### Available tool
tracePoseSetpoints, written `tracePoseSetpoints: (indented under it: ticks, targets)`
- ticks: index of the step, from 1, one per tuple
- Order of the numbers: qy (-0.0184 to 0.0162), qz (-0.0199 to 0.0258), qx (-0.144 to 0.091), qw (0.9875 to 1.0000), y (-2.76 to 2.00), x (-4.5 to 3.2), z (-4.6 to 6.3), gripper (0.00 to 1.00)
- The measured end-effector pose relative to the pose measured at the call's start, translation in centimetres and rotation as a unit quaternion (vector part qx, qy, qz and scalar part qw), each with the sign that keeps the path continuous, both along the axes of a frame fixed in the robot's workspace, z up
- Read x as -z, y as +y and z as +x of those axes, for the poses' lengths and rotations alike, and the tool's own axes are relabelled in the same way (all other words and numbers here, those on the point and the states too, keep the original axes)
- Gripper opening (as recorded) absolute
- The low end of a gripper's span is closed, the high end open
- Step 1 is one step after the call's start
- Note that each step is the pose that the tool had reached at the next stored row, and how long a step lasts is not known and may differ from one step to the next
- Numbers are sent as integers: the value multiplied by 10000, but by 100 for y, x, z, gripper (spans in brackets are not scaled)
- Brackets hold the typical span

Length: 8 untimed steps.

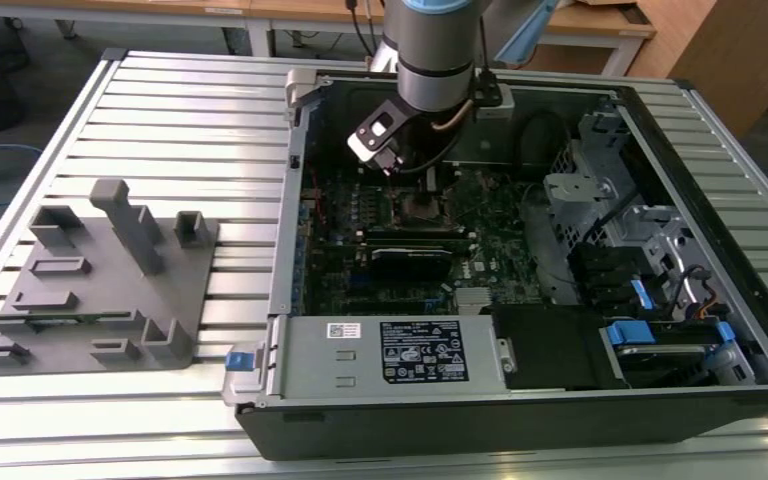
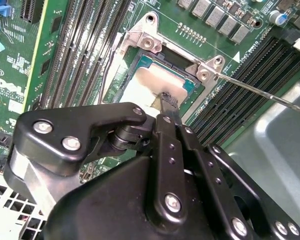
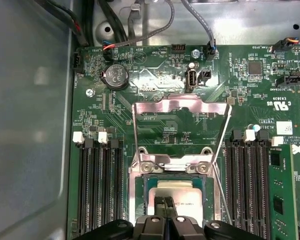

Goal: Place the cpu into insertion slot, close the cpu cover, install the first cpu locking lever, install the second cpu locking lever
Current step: 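Place the cpu into insertion slot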

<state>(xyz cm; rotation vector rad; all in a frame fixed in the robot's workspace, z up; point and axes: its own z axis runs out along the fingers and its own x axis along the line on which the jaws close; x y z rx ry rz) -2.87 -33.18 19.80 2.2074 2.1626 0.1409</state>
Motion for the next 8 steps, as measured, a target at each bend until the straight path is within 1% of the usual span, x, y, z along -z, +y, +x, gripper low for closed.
tracePoseSetpoints:
  ticks: [2,4,8]
  targets:
    - [-5,12,0,10000,4,-28,2,11]
    - [2,-2,0,10000,0,-81,0,11]
    - [2,-1,0,10000,0,-187,0,11]
